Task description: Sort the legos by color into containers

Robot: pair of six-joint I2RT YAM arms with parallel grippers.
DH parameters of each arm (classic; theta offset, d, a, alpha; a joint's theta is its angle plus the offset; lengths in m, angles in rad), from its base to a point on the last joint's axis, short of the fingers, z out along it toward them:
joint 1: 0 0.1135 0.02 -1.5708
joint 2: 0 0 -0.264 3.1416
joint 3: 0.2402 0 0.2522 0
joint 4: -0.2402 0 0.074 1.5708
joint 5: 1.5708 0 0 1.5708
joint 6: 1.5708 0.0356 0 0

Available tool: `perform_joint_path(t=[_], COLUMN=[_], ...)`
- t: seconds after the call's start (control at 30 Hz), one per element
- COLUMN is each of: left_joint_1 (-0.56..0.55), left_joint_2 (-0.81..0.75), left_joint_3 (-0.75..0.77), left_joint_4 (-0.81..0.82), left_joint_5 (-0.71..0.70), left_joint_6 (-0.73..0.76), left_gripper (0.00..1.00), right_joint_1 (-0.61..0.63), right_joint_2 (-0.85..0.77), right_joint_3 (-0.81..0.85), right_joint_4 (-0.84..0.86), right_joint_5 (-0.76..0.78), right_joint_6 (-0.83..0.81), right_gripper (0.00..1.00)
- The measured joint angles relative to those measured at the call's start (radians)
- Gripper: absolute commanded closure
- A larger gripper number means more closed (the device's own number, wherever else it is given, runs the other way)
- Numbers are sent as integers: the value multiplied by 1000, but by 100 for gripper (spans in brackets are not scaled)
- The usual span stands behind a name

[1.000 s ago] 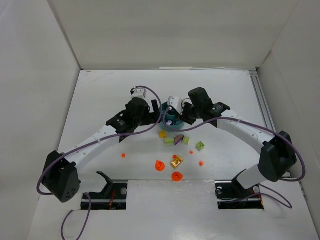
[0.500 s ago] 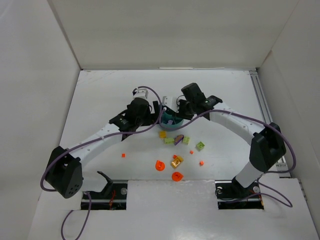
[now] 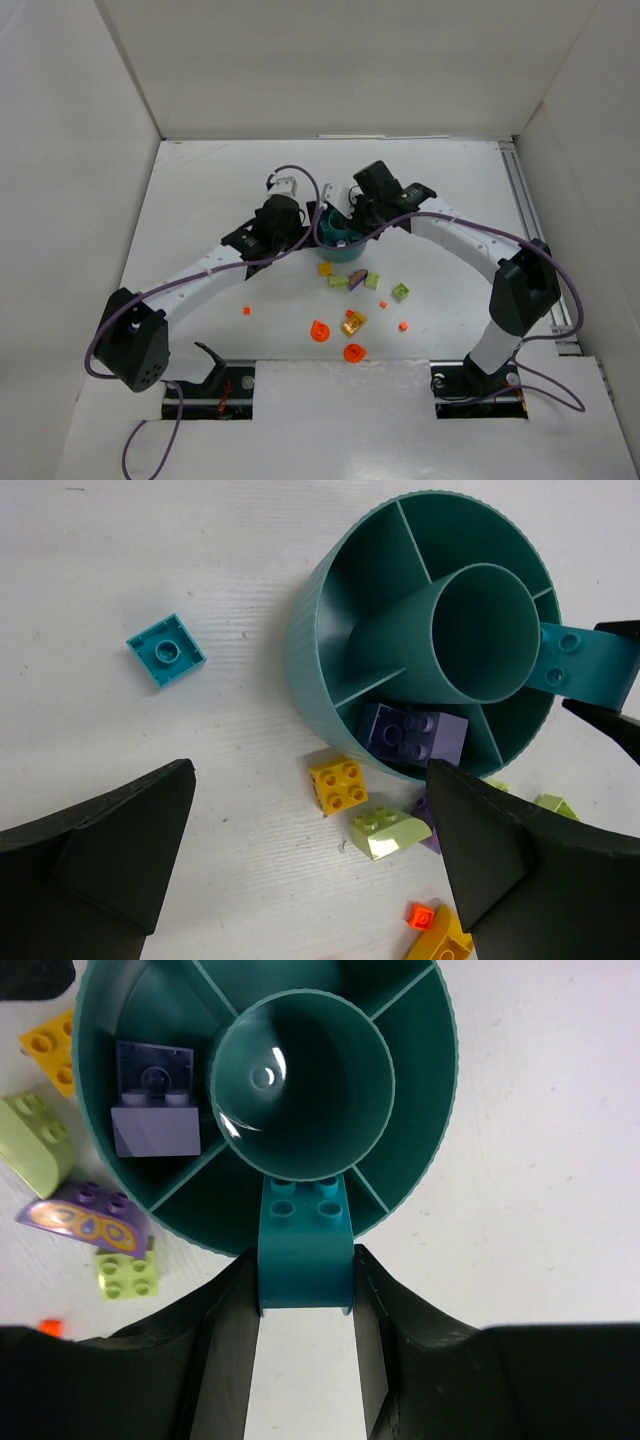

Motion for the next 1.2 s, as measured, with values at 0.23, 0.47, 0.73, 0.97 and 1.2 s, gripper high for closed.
perform_joint_path(t=[0.23,0.47,0.73,0.97,1.2], left_joint_1=[6,3,-3,34,67], left_joint_2=[3,2,-1,21,138], left_joint_3=[0,-3,-29,-36,-21], left_joint_4=[20,41,74,101,151], left_joint_5=[13,55,76,100,133], left_joint_6=[-6,-10,-10,-39,-72], left_gripper=[0,0,11,34,51], right_joint_1=[0,-8,-8,-8,-2], right_joint_2=[16,66,71,66,59], right_joint_3=[30,87,93,89,86], right_joint_4=[-32,-54,-55,-53,-53], right_joint_5=[3,19,57,66,80], right_joint_6=[342,644,754,763,708], right_gripper=[88,97,100,100,100])
